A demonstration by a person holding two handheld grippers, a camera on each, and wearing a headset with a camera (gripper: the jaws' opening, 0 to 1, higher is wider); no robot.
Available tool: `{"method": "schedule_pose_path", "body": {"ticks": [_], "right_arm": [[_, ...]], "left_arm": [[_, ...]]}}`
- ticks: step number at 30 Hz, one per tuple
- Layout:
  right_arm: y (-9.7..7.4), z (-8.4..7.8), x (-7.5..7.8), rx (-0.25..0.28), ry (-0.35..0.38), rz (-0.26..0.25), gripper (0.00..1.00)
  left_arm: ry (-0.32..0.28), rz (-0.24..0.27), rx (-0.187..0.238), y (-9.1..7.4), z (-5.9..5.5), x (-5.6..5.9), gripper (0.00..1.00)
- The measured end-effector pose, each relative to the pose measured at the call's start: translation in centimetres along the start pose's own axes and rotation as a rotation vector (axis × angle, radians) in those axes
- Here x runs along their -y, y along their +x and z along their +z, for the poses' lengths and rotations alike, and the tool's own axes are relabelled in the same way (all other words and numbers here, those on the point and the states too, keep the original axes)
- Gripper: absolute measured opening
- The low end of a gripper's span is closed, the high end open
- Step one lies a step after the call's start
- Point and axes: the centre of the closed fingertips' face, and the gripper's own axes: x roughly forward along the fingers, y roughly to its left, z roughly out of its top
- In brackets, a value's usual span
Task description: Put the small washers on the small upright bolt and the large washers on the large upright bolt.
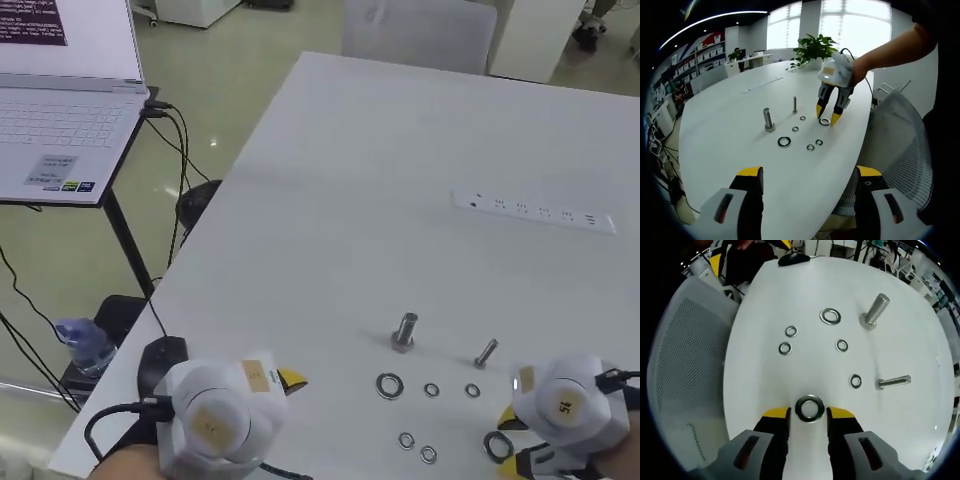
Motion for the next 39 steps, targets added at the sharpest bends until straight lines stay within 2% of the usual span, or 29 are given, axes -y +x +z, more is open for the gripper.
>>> {"method": "schedule_pose_path", "body": {"ticks": [5,12,18,22,26,28,29,30,32,35,39], "right_arm": [[0.1,0.1,-0.3,-0.073,-0.029,0.001,0.28],[0.0,0.0,-0.3,-0.105,-0.050,0.000,0.23],[0.0,-0.1,-0.1,-0.093,-0.038,0.005,0.21],[0.0,0.0,-0.1,-0.101,-0.032,0.014,0.21],[0.0,-0.1,0.0,-0.092,-0.011,0.024,0.21],[-0.1,0.0,-0.2,-0.077,0.027,0.026,0.21],[-0.3,0.3,-0.4,-0.048,0.038,0.032,0.21],[-0.5,0.2,-0.3,-0.051,0.040,0.025,0.21],[-0.7,-0.1,-0.2,-0.050,0.048,0.018,0.21],[-1.3,-0.4,-0.1,-0.050,0.063,0.015,0.21],[-2.6,-0.5,0.3,-0.051,0.068,0.012,0.21]], "left_arm": [[-0.002,0.002,0.009,-0.1,0.0,0.0,0.72],[-0.002,0.005,0.016,-0.2,0.3,0.0,0.71],[-0.004,0.012,0.019,-0.2,0.6,-0.3,0.69],[-0.019,0.017,0.045,-0.3,1.1,-0.5,0.70],[-0.017,0.020,0.038,-0.1,0.9,-0.7,0.71],[-0.026,0.022,0.030,-0.1,0.7,-0.8,0.74],[-0.033,0.014,0.005,-0.1,0.3,-0.7,0.75],[-0.034,0.013,-0.001,-0.1,0.2,-0.7,0.76],[-0.006,0.017,0.025,-0.2,0.7,-0.7,0.78],[-0.034,0.018,0.038,-0.3,0.9,-0.9,0.84],[-0.027,0.026,0.047,-0.2,1.0,-1.1,0.89]]}}
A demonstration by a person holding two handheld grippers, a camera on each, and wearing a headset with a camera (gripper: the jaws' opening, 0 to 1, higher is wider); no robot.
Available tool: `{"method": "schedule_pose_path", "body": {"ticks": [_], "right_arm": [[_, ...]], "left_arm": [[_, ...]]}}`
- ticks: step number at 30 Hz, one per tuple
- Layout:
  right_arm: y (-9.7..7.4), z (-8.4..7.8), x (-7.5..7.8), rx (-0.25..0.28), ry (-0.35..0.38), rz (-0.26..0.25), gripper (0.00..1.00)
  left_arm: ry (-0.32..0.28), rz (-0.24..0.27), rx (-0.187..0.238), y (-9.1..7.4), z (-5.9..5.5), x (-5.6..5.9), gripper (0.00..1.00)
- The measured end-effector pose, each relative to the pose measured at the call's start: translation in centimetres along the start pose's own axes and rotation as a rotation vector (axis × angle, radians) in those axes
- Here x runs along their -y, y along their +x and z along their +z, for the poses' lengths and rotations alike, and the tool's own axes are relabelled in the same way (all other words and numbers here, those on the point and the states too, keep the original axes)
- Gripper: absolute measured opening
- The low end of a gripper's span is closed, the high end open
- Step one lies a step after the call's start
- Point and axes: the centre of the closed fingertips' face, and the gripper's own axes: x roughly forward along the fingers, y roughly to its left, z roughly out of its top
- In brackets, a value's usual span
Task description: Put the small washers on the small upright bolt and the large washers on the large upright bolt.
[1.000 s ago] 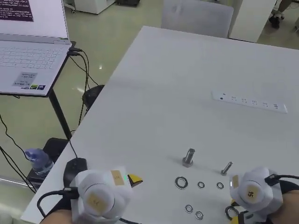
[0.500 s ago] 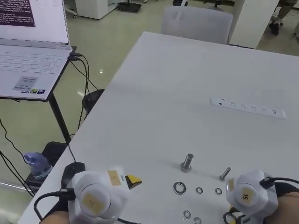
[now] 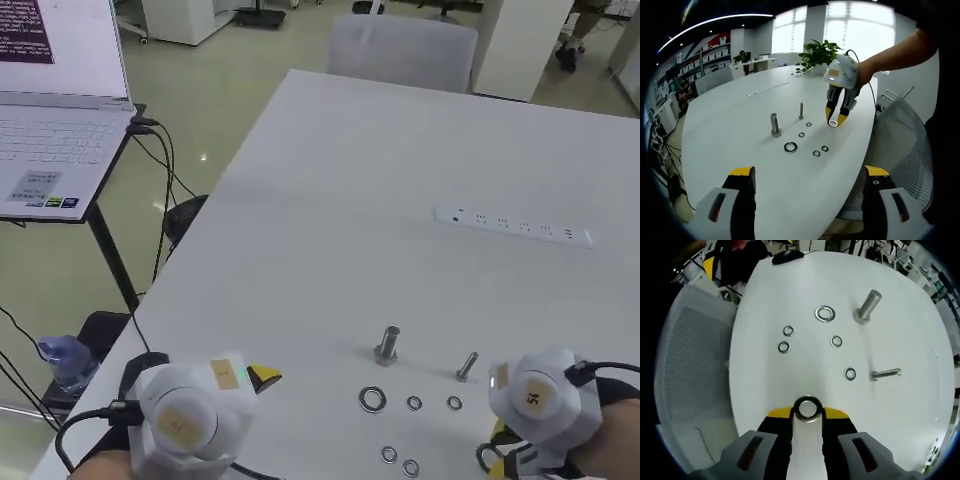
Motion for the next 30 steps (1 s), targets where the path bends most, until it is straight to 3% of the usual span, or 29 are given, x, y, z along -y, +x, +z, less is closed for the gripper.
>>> {"method": "schedule_pose_path", "body": {"ticks": [4,11,17,30], "right_arm": [[-2.2,0.8,0.6,0.038,0.045,0.006,0.21],[-5.2,2.2,2.1,0.062,0.053,-0.010,0.21],[-7.5,4.9,3.8,0.088,0.044,-0.034,0.21],[-8.3,8.6,6.3,0.099,0.031,-0.052,0.21]], "left_arm": [[-0.018,-0.012,-0.008,0.1,-0.4,0.1,0.91],[-0.012,-0.013,-0.013,0.1,-0.8,0.2,0.97],[-0.024,-0.005,-0.008,0.3,-0.8,-0.1,0.99],[-0.027,-0.002,0.000,0.3,-0.8,-0.6,0.97]]}}
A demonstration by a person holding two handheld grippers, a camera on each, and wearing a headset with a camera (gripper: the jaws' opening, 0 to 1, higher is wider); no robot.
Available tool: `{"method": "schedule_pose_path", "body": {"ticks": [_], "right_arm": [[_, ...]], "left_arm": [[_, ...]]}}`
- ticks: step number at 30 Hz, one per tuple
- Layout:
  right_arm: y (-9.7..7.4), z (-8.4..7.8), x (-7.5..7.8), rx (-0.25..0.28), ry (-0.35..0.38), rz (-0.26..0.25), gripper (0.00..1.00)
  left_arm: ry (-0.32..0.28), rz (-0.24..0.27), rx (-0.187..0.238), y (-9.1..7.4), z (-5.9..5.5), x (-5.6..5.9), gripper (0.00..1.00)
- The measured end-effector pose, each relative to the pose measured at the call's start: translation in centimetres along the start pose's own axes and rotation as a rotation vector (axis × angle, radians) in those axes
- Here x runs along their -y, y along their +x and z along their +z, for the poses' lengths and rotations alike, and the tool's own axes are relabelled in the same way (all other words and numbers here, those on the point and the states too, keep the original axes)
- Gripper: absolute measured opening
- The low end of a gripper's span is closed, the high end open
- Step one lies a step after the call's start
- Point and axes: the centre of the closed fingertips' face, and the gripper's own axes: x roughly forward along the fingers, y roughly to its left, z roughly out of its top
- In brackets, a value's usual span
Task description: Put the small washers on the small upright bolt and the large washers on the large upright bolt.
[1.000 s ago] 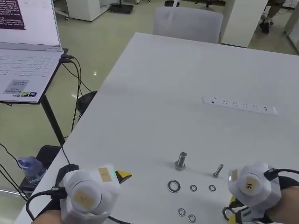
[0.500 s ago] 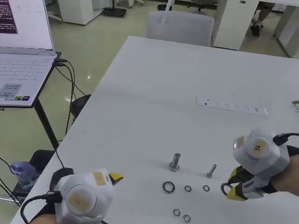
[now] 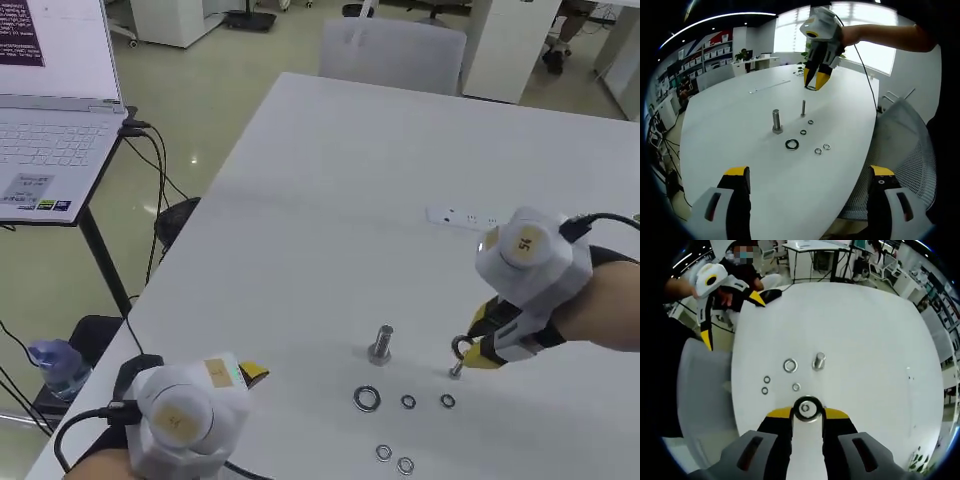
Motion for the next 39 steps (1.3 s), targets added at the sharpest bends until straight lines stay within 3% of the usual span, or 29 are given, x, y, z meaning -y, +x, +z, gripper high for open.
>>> {"method": "schedule_pose_path", "body": {"ticks": [8,20,39], "right_arm": [[0.2,1.3,0.4,-0.005,-0.004,0.009,0.21],[1.9,4.8,1.3,-0.004,-0.020,0.013,0.21],[4.6,6.4,1.7,-0.063,-0.059,0.012,0.21]], "left_arm": [[0.005,-0.007,0.003,0.0,0.0,0.1,0.96],[0.020,-0.012,-0.001,0.0,-0.2,-0.1,0.96],[0.032,-0.017,0.002,-0.3,-0.1,-1.1,0.94]]}}
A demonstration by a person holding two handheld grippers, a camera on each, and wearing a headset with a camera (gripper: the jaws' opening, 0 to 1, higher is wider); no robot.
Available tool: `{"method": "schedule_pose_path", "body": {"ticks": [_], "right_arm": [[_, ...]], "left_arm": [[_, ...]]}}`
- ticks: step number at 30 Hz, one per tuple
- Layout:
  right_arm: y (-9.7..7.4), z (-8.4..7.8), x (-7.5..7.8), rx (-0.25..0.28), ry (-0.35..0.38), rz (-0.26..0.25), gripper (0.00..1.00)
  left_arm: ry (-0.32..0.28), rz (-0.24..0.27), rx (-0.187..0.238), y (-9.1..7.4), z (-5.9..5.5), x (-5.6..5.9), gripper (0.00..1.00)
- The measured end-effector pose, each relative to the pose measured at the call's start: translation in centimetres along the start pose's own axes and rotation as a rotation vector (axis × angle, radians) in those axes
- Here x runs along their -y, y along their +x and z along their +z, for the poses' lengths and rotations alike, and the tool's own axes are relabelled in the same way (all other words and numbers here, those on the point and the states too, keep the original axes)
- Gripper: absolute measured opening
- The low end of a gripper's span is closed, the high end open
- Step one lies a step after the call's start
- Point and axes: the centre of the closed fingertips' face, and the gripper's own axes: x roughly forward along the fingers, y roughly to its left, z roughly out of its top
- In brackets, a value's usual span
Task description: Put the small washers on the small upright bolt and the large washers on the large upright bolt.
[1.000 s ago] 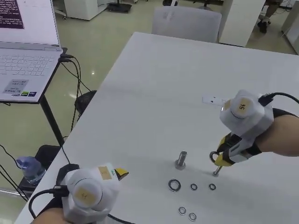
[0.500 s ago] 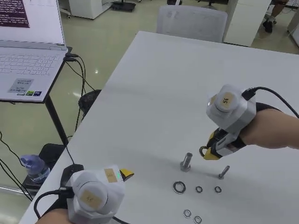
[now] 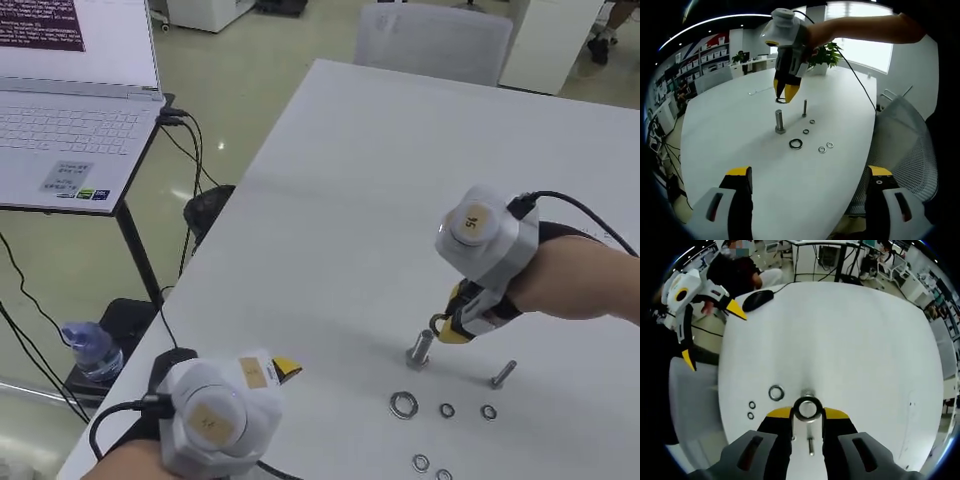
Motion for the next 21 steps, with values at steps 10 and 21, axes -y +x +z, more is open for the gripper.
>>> {"method": "schedule_pose_path", "body": {"ticks": [10,21], "right_arm": [[2.1,-0.1,0.8,-0.030,-0.009,0.005,0.22],[3.2,-0.1,1.3,-0.040,0.001,0.008,0.22]], "left_arm": [[-0.007,-0.010,0.025,-0.1,0.2,-0.1,0.92],[-0.027,-0.011,0.015,-0.2,-0.4,-0.1,0.91]]}}
